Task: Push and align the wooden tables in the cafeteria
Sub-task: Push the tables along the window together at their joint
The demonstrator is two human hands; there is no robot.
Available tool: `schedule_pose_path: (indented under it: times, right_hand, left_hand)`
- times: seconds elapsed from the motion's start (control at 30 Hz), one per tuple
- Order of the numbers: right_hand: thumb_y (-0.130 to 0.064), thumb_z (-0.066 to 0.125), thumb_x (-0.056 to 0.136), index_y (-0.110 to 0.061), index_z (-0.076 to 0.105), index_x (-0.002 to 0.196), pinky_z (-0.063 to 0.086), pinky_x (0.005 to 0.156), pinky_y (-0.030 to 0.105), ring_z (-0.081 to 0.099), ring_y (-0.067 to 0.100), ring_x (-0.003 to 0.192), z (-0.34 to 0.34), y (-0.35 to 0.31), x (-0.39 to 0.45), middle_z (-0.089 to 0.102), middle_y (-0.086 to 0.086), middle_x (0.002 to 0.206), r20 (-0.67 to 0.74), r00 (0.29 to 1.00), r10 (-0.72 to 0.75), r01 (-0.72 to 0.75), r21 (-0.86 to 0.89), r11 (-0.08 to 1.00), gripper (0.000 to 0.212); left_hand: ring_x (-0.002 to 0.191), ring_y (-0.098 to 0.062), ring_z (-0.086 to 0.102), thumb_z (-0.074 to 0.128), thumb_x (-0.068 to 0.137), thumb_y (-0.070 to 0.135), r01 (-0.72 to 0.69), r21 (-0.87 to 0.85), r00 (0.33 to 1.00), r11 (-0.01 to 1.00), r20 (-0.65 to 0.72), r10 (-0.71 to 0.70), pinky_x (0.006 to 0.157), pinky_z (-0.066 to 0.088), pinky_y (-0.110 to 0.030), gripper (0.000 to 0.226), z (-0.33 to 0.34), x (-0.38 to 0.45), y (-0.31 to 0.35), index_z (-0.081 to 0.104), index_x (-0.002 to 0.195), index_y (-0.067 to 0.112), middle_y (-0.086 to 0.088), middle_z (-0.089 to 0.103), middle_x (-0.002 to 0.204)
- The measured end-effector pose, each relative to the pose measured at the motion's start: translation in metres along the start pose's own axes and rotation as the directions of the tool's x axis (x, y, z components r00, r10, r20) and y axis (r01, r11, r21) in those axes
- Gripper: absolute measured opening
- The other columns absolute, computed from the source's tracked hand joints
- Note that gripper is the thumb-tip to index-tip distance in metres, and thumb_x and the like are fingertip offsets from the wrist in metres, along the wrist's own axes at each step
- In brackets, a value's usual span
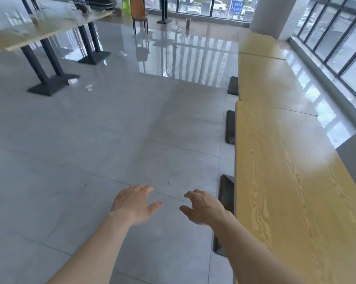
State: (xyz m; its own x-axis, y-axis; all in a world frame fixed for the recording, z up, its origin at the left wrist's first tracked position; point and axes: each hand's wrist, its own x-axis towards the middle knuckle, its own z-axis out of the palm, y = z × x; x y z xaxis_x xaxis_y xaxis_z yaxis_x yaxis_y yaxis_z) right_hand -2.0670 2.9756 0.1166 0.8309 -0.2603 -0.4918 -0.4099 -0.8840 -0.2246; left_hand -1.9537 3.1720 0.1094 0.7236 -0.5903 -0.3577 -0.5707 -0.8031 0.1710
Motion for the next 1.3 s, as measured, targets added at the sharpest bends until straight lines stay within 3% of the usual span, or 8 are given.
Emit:
schedule_pose_path:
  times: [0.33, 0.8, 1.13, 1.3]
  right_hand:
    - [-0.054, 0.048, 0.101, -0.024, 0.041, 0.152, 0.044, 0.108, 0.040, 0.049, 0.027, 0.135, -0.081, -0.027, 0.166, 0.048, 0.002, 0.149, -0.011, 1.000, 0.014, -0.014, 0.009, 1.000, 0.059]
    - [-0.055, 0.049, 0.101, -0.024, 0.043, 0.151, 0.045, 0.104, 0.038, 0.051, 0.027, 0.132, -0.284, 0.046, 0.404, 0.051, 0.002, 0.145, -0.106, 0.987, 0.119, -0.113, 0.061, 0.992, 0.059]
    - [-0.052, 0.050, 0.101, -0.022, 0.042, 0.151, 0.046, 0.105, 0.041, 0.052, 0.026, 0.130, -0.373, 0.115, 0.566, 0.050, 0.004, 0.147, -0.112, 0.944, 0.312, -0.288, 0.184, 0.940, 0.059]
    - [-0.052, 0.052, 0.101, -0.022, 0.045, 0.149, 0.049, 0.101, 0.040, 0.055, 0.026, 0.125, -0.421, 0.160, 0.623, 0.053, 0.004, 0.143, -0.123, 0.868, 0.480, -0.421, 0.329, 0.845, 0.057]
  left_hand:
    - [0.141, -0.020, 0.043, 0.041, 0.092, 0.074, 0.004, 0.052, 1.000, 0.999, -0.029, -0.003, 0.113, 0.033, -0.038, 0.071, -0.079, 0.159, -0.070, 0.041, 0.150, 0.033, 0.006, 0.047, 0.152]
    - [0.144, -0.019, 0.040, 0.040, 0.092, 0.075, -0.090, 0.062, 0.996, 0.994, -0.003, 0.090, 0.116, 0.030, -0.038, 0.072, -0.222, 0.467, -0.043, 0.040, 0.151, 0.034, 0.007, 0.043, 0.157]
    - [0.143, -0.018, 0.040, 0.037, 0.092, 0.076, -0.285, 0.090, 0.958, 0.954, 0.047, 0.282, 0.115, 0.031, -0.038, 0.073, -0.284, 0.713, -0.012, 0.039, 0.151, 0.034, 0.008, 0.044, 0.154]
    - [0.144, -0.020, 0.039, 0.036, 0.093, 0.076, -0.463, 0.132, 0.885, 0.877, 0.119, 0.449, 0.118, 0.028, -0.039, 0.073, -0.319, 0.837, 0.050, 0.038, 0.152, 0.034, 0.007, 0.043, 0.155]
